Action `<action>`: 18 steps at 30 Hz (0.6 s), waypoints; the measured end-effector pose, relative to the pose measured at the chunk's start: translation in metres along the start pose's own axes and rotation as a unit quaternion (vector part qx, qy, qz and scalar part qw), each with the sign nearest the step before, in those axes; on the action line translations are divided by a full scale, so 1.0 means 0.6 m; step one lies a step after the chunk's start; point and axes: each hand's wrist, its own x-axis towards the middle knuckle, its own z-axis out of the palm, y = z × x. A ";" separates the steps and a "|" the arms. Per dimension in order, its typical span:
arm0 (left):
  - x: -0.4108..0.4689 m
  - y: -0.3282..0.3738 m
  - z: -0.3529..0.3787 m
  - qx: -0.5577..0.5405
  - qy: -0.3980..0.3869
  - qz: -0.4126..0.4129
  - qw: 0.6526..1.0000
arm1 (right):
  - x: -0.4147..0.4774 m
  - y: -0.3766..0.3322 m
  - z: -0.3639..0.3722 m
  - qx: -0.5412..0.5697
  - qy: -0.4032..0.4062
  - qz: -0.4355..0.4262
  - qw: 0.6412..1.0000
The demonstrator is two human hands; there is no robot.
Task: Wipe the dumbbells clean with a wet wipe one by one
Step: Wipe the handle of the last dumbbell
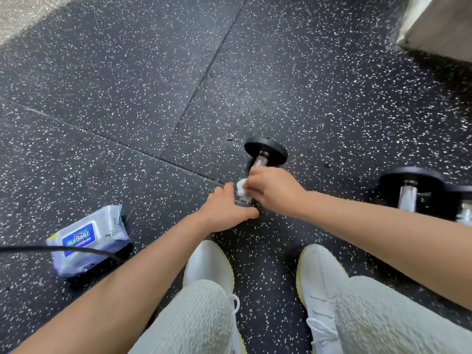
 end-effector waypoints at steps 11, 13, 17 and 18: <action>0.000 0.003 0.004 0.034 0.009 -0.002 0.999 | 0.016 0.020 -0.025 -0.020 0.085 0.101 0.991; 0.001 0.004 0.005 0.046 0.012 0.003 0.999 | -0.002 0.002 -0.010 -0.013 0.058 0.059 0.997; 0.000 0.006 0.009 0.055 0.023 0.012 0.998 | -0.027 -0.013 0.002 -0.018 -0.030 -0.034 0.999; 0.000 0.006 0.010 0.051 0.021 0.011 0.998 | -0.019 -0.007 -0.004 -0.029 -0.021 -0.028 0.999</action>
